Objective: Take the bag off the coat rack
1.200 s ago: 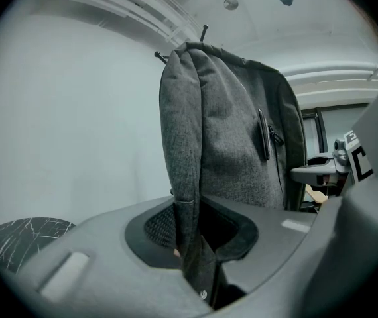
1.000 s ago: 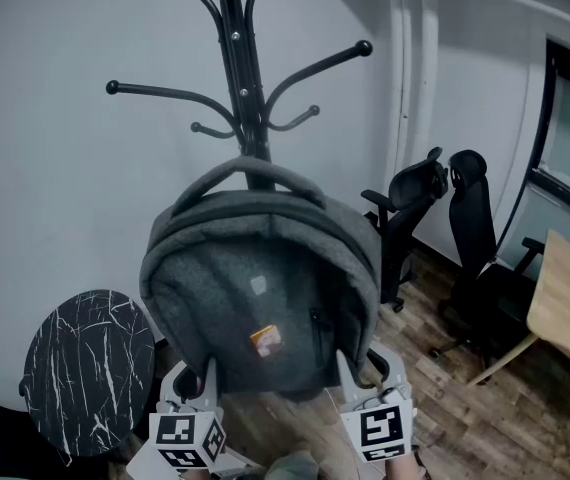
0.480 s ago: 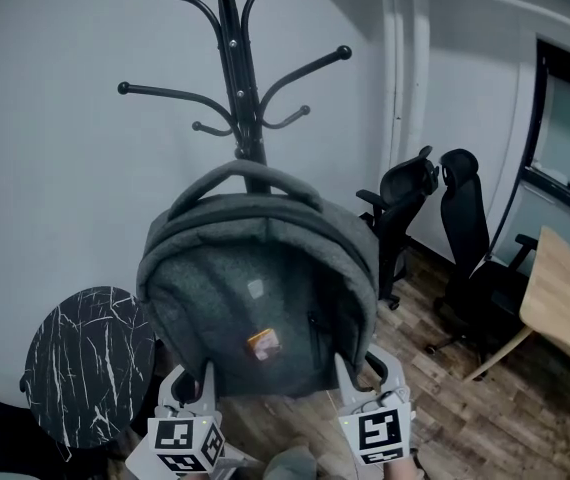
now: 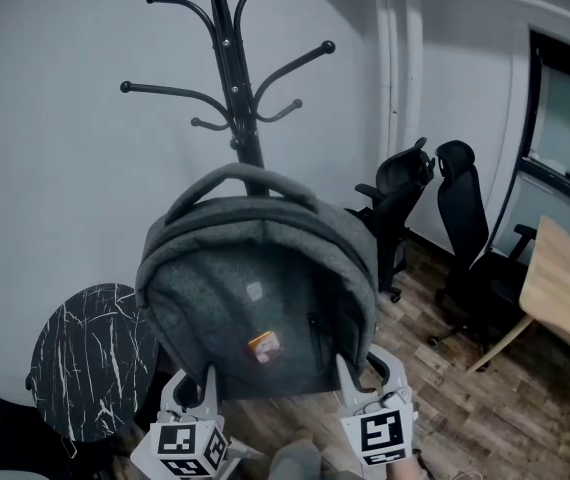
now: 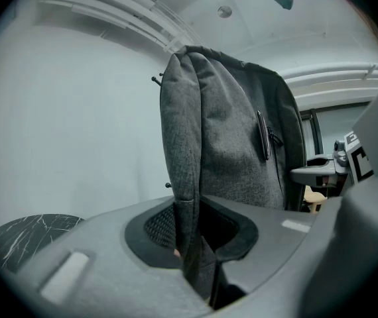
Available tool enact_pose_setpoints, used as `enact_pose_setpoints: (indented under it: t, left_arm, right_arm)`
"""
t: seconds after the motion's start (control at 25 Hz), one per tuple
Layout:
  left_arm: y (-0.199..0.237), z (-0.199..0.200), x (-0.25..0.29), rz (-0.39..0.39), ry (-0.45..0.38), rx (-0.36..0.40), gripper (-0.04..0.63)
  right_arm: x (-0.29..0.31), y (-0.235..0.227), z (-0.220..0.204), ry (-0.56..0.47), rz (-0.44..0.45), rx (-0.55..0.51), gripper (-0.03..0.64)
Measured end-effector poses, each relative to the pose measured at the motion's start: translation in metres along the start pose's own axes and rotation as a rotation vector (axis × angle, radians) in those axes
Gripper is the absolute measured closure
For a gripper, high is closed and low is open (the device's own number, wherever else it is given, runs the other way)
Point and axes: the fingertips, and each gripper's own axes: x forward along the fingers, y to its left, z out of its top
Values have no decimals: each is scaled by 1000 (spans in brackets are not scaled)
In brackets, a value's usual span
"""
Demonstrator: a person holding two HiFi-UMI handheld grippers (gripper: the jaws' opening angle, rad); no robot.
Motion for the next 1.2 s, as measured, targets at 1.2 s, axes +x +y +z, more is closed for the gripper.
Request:
enact_pose_setpoints:
  t: [1.2]
  left_arm:
    - [-27,-7,-43,33,12,-15,523]
  right_arm:
    - [-48,6,-12,25,10,-15,520]
